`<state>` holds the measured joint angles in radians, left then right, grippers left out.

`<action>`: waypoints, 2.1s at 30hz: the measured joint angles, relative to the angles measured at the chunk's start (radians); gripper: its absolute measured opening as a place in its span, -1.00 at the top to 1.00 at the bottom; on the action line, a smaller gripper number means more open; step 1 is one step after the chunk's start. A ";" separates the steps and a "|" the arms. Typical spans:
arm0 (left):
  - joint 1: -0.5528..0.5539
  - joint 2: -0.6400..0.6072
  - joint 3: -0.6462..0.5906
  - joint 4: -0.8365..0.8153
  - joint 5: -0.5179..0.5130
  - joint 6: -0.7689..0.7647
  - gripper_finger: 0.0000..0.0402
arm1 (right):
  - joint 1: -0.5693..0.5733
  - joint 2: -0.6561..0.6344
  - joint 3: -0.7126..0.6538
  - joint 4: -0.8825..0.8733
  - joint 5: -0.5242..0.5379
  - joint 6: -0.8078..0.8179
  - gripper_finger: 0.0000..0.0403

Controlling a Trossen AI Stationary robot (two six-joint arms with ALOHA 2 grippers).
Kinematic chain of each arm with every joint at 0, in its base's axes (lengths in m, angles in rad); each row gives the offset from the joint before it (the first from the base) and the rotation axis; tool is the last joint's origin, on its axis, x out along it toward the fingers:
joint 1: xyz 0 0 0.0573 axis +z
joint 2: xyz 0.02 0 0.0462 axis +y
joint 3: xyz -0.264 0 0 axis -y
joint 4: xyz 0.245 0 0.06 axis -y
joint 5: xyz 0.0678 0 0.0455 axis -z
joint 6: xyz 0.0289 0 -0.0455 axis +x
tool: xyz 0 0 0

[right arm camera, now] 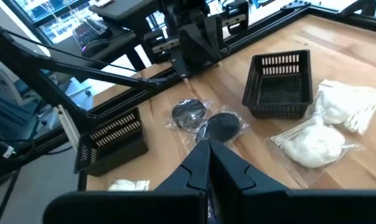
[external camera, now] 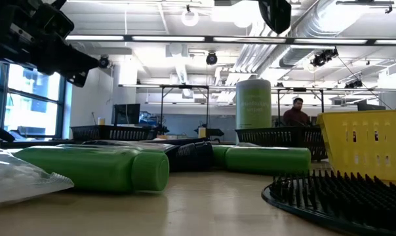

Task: Pick & Place Travel size toiletries
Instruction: Put the shaving cream tube into the yellow bin

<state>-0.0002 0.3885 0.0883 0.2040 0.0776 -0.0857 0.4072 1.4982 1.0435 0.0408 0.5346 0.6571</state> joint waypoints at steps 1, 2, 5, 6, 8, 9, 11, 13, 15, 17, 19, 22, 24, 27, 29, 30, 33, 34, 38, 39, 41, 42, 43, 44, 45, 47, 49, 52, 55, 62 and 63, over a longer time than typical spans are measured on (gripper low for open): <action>0.000 0.000 0.000 0.001 0.000 0.002 1.00 | 0.000 0.000 0.000 -0.001 0.009 -0.001 0.99; 0.000 0.000 0.000 0.001 0.000 0.003 1.00 | 0.000 0.000 0.000 -0.001 0.014 -0.002 0.99; 0.000 0.000 0.000 0.000 0.000 0.003 1.00 | -0.005 0.000 0.000 -0.001 0.025 -0.002 0.99; 0.000 0.000 0.000 -0.001 0.000 0.003 1.00 | -0.009 0.000 0.000 -0.005 0.031 -0.001 0.99; 0.000 0.000 0.000 -0.009 0.000 0.002 1.00 | -0.017 0.000 0.000 -0.010 0.036 0.005 0.99; 0.000 0.000 0.000 -0.017 -0.001 0.003 1.00 | -0.022 0.000 0.000 -0.009 0.036 0.005 0.99; 0.000 0.000 0.000 -0.029 -0.014 0.006 1.00 | -0.032 0.000 0.013 -0.043 0.036 0.004 0.99; 0.000 0.000 0.000 -0.029 -0.040 0.006 1.00 | -0.045 0.000 0.047 -0.119 0.039 0.007 0.99; 0.000 0.000 0.000 -0.029 -0.061 0.006 1.00 | -0.062 0.000 0.085 -0.216 0.047 0.034 0.99; 0.000 0.000 0.000 -0.028 -0.067 0.006 1.00 | -0.079 0.009 0.121 -0.310 0.054 0.077 0.99; 0.000 0.000 0.000 -0.029 -0.068 0.006 1.00 | -0.099 0.031 0.156 -0.392 0.055 0.110 0.99; 0.000 0.000 0.000 -0.031 -0.069 0.020 1.00 | -0.127 0.089 0.212 -0.496 0.004 0.154 0.99; 0.000 0.000 0.000 -0.035 -0.070 0.035 1.00 | -0.143 0.140 0.260 -0.552 -0.050 0.165 0.99; 0.000 0.000 0.000 -0.035 -0.070 0.037 1.00 | -0.167 0.234 0.350 -0.682 -0.107 0.187 0.99; 0.000 0.000 0.000 -0.035 -0.070 0.038 1.00 | -0.180 0.288 0.417 -0.798 -0.133 0.221 0.99; 0.000 0.000 0.000 -0.035 -0.070 0.038 1.00 | -0.187 0.315 0.449 -0.856 -0.142 0.241 0.99; 0.000 0.000 0.000 -0.037 -0.070 0.037 1.00 | -0.205 0.378 0.516 -0.988 -0.194 0.304 0.99; 0.000 0.000 0.000 -0.039 -0.070 0.037 1.00 | -0.209 0.394 0.527 -1.008 -0.210 0.316 0.99; 0.000 0.000 0.000 -0.042 -0.073 0.053 1.00 | -0.220 0.427 0.536 -1.032 -0.277 0.365 0.99; 0.000 0.000 0.000 -0.041 -0.073 0.056 1.00 | -0.220 0.432 0.536 -1.036 -0.287 0.379 0.99; 0.000 0.000 0.000 -0.042 -0.073 0.055 1.00 | -0.220 0.439 0.535 -1.044 -0.293 0.404 0.99; 0.000 0.000 0.000 -0.042 -0.073 0.055 1.00 | -0.220 0.439 0.535 -1.050 -0.295 0.416 0.99; 0.000 0.000 0.000 -0.042 -0.073 0.055 1.00 | -0.220 0.439 0.535 -1.058 -0.295 0.426 0.99; 0.000 0.000 0.000 -0.042 -0.073 0.055 1.00 | -0.220 0.439 0.535 -1.065 -0.295 0.438 0.99; 0.000 0.000 0.000 -0.042 -0.073 0.055 1.00 | -0.220 0.439 0.535 -1.070 -0.295 0.445 0.99; 0.000 0.000 0.000 -0.042 -0.073 0.055 1.00 | -0.220 0.439 0.535 -1.074 -0.295 0.447 0.99; 0.000 0.000 0.000 -0.042 -0.073 0.055 1.00 | -0.220 0.439 0.535 -1.072 -0.276 0.442 0.99; 0.000 0.000 0.000 -0.042 -0.072 0.055 1.00 | -0.220 0.439 0.535 -1.072 -0.266 0.431 0.99; 0.000 0.000 0.000 -0.042 -0.072 0.055 1.00 | -0.220 0.439 0.535 -1.073 -0.264 0.415 0.99; 0.000 0.000 0.000 -0.042 -0.070 0.055 1.00 | -0.220 0.448 0.535 -1.073 -0.267 0.415 0.99; 0.000 0.000 0.000 -0.042 -0.069 0.055 1.00 | -0.220 0.452 0.535 -1.073 -0.272 0.415 0.99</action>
<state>-0.0002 0.3885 0.0883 0.1623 0.0086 -0.0307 0.1875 1.9506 1.5784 -1.0325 0.2624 1.0718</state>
